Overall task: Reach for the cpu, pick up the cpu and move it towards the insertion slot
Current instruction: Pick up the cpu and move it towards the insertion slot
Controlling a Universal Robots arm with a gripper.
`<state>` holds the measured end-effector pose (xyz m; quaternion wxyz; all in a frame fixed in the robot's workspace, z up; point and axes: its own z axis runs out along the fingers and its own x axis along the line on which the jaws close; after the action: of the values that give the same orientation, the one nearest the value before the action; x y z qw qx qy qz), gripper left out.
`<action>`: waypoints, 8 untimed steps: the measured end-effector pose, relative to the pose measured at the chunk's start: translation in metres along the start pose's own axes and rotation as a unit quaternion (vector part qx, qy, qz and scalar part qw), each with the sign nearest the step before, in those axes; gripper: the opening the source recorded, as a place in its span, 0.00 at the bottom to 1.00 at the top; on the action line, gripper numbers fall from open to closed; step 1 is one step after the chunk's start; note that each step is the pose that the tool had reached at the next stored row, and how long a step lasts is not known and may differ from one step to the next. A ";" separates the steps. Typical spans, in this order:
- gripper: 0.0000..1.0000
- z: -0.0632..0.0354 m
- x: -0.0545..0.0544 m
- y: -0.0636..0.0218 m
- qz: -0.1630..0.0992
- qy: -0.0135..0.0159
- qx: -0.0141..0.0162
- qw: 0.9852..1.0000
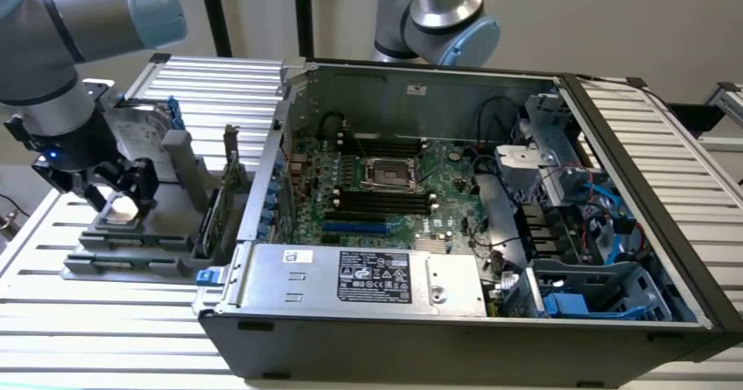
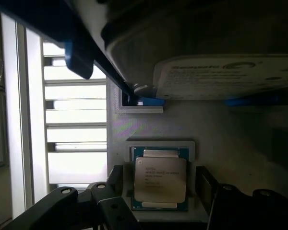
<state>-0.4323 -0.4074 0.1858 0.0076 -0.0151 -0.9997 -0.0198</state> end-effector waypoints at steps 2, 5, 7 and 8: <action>0.71 0.0000 0.000 0.0000 0.000 0.000 0.000 1.000; 0.71 -0.0001 -0.001 0.0000 0.000 0.000 0.000 1.000; 0.71 0.0000 -0.001 -0.0001 -0.001 0.000 0.000 1.000; 0.71 -0.0001 -0.001 -0.0001 -0.002 0.000 0.000 1.000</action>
<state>-0.4315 -0.4075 0.1859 0.0076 -0.0135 -0.9997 -0.0197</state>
